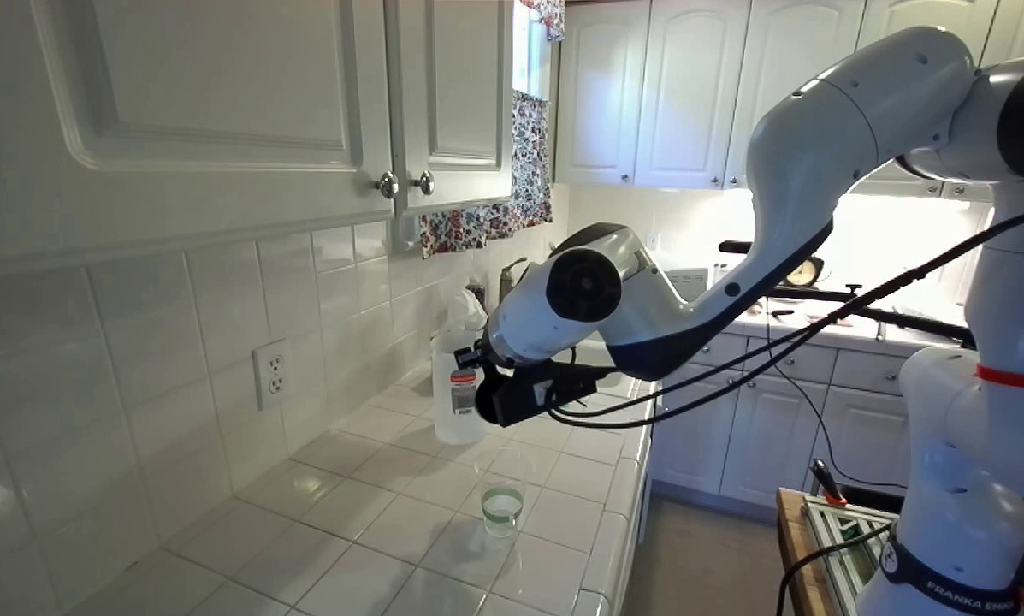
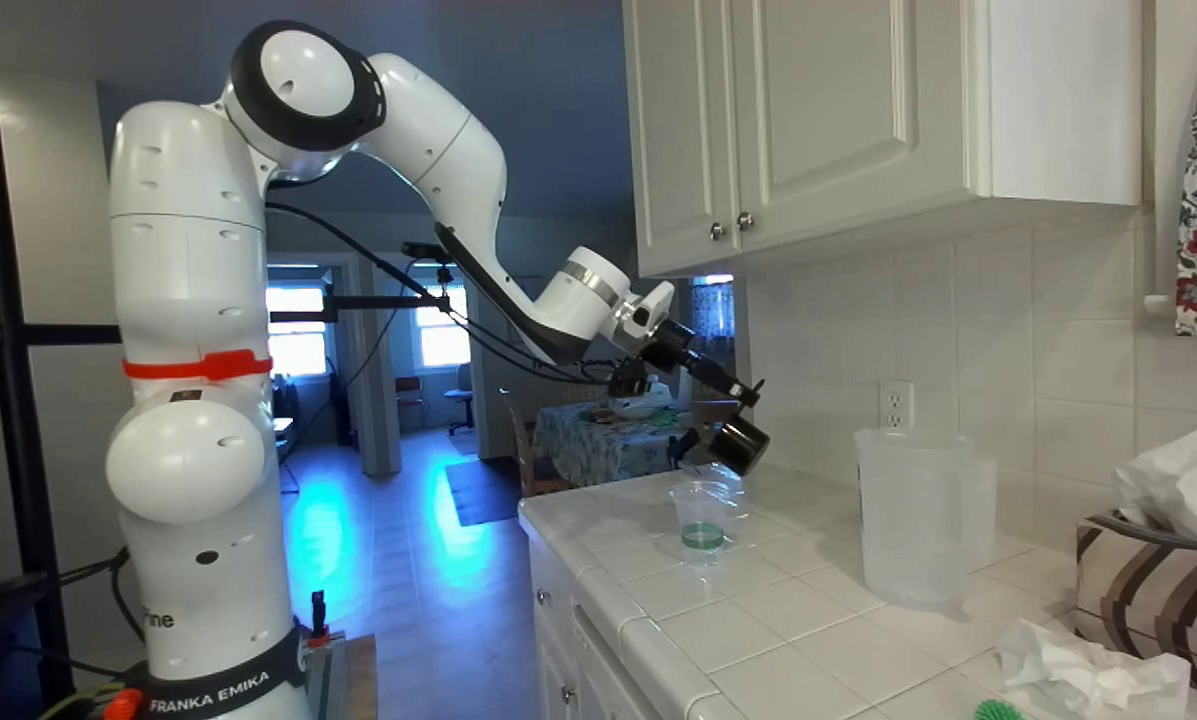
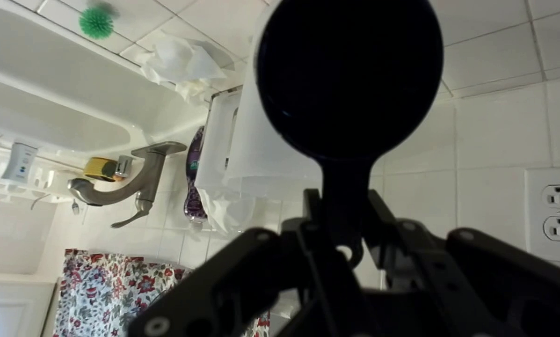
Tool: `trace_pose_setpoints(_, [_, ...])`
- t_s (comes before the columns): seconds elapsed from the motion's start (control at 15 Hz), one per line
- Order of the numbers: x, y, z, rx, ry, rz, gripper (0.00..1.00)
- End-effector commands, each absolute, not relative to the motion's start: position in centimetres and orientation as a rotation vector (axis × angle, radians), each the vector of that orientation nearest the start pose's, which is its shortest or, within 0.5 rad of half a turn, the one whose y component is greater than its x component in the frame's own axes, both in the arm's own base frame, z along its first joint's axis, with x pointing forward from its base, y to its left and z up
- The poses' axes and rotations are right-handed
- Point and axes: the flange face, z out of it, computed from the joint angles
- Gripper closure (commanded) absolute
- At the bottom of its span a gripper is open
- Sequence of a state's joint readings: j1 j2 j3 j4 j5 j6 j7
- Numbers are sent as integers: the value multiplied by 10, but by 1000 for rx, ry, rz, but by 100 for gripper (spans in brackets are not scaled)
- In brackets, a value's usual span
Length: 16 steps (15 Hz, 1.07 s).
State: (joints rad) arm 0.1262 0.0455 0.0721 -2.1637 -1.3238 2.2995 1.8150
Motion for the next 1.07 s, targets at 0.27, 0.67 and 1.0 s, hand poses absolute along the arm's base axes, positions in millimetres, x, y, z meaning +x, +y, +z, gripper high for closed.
trace_pose_setpoints(0.27, [535, 93, 395, -3028, 1137, -1590, 94])
trace_pose_setpoints(0.67, [524, 98, 393, -3035, 1144, -1623, 94])
trace_pose_setpoints(1.0, [520, 99, 394, -3034, 1152, -1669, 94])
